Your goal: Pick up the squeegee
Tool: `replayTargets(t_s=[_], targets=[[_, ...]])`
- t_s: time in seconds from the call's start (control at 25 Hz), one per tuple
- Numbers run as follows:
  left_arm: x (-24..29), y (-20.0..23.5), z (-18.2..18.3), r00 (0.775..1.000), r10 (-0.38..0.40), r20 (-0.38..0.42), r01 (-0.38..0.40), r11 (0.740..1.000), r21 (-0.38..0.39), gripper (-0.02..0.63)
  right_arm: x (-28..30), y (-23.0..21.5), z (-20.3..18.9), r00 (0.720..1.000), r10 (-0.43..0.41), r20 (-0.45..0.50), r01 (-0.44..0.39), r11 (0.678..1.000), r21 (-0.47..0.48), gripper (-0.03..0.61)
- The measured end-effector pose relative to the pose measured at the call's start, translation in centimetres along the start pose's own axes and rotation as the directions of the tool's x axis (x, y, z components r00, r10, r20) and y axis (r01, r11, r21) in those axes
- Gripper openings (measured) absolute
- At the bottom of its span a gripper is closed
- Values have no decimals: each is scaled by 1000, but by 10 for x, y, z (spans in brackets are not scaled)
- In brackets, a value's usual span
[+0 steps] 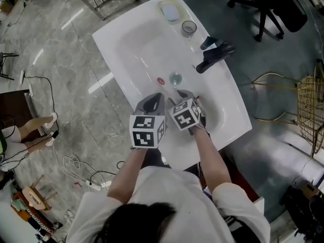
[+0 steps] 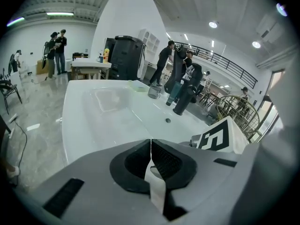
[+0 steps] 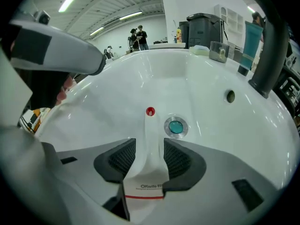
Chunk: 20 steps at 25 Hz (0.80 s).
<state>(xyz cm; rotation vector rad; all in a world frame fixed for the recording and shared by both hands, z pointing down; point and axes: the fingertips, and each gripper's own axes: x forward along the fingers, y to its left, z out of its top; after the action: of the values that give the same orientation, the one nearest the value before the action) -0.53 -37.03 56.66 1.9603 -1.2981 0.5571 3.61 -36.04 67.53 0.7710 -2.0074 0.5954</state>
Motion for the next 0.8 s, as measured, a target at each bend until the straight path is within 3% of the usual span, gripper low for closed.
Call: replayTargets(t_s=[0.8], targets=[[5, 0, -4, 1000, -3, -8, 3, 1000, -26, 29, 27, -6, -4, 996, -13, -85, 4, 994, -112, 178]])
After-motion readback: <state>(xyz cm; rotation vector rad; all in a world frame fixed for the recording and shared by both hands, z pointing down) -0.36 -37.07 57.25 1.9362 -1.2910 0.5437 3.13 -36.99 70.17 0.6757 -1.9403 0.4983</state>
